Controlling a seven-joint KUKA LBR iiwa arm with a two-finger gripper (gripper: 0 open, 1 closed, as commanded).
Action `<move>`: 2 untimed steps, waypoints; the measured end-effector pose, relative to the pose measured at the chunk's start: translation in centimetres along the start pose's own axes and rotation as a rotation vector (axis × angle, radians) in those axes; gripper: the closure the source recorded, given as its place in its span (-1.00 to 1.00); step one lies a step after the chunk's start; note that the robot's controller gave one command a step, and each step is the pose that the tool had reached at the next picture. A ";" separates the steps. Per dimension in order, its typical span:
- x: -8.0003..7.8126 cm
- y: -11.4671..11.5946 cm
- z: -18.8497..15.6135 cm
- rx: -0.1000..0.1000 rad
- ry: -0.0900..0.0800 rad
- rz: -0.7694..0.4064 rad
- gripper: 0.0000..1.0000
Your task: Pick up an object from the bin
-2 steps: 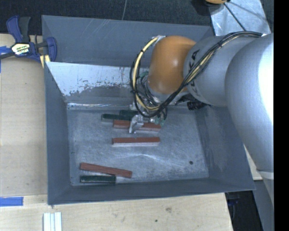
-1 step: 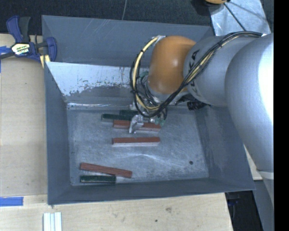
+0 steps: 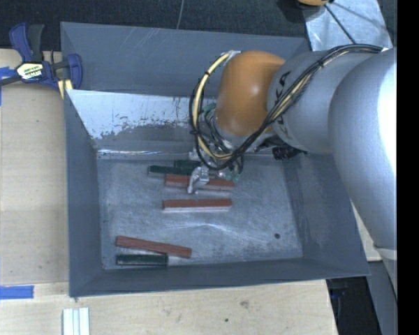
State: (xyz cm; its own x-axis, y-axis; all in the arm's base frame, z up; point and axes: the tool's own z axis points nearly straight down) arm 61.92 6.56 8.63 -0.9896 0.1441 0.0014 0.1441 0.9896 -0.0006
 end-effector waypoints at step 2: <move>-0.2 0.0 -3.2 -0.002 -0.006 0.001 1.00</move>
Offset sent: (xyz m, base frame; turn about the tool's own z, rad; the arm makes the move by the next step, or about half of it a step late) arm -0.0001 0.0000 0.0319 0.0000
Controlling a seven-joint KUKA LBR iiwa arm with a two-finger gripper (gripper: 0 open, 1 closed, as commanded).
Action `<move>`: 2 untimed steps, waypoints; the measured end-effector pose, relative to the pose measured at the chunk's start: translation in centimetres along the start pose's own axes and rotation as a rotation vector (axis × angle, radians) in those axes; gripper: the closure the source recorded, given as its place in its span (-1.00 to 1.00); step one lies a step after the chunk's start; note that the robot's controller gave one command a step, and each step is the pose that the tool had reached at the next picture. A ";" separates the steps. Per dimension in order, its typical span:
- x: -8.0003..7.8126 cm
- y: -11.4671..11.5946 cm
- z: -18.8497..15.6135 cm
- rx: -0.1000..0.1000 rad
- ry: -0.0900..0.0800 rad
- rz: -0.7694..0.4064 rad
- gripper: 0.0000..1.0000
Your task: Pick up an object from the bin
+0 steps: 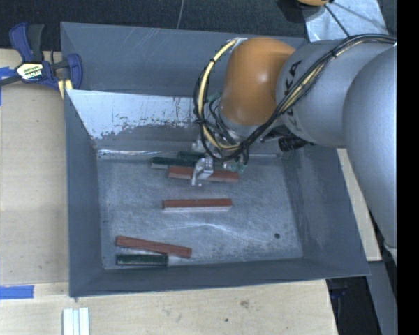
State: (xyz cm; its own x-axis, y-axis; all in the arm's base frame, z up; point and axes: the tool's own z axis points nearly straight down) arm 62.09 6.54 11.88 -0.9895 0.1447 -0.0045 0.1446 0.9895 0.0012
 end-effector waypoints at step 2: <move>0.1 0.0 -1.3 0.001 0.003 0.000 1.00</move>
Offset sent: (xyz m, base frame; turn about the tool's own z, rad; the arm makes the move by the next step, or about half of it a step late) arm 0.0000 0.0001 0.0391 0.0000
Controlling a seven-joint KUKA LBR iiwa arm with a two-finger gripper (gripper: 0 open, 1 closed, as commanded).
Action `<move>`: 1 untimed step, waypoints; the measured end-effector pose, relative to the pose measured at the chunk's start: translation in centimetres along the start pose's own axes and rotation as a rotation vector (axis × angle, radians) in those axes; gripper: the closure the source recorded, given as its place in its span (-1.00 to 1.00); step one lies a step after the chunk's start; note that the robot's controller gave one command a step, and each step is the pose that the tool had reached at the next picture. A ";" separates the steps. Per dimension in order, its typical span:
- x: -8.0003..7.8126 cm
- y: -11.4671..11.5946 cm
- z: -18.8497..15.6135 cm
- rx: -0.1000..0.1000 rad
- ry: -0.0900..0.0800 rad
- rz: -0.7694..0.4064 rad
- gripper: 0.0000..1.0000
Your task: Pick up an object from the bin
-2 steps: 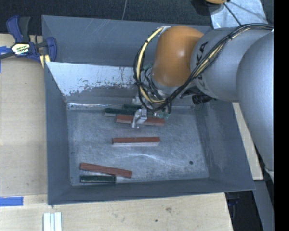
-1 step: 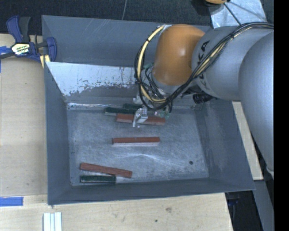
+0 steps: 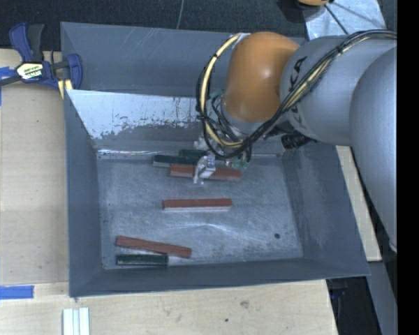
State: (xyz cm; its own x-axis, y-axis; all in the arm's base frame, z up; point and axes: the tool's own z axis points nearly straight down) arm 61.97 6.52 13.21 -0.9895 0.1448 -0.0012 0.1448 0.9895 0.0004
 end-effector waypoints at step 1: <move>-0.1 0.0 -0.9 0.000 -0.002 0.000 1.00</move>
Offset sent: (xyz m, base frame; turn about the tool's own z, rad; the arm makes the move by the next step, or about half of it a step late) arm 0.0000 0.0000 0.0087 0.0000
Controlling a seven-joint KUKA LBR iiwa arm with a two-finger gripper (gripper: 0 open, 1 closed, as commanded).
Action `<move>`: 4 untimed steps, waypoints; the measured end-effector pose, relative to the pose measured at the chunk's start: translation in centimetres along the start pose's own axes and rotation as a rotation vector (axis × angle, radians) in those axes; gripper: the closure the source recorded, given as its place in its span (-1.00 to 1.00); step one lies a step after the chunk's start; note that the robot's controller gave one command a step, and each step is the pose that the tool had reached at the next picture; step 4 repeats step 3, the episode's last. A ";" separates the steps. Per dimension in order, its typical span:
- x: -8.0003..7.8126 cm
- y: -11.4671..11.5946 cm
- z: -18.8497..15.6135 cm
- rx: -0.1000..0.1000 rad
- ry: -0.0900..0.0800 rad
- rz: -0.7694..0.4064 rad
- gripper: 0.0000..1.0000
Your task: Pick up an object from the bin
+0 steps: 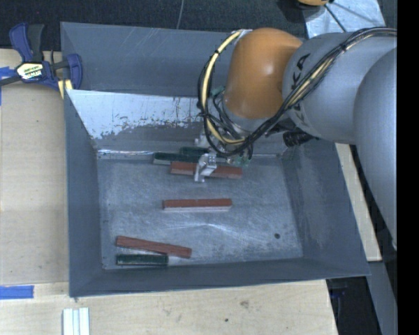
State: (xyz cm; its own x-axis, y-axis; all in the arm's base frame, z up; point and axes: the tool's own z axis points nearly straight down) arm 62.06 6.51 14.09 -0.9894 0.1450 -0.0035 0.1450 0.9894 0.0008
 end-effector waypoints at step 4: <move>0.0 0.0 -2.3 0.001 0.003 0.000 1.00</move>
Offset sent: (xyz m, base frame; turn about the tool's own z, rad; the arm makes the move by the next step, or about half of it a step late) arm -0.0002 0.0001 0.0377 0.0000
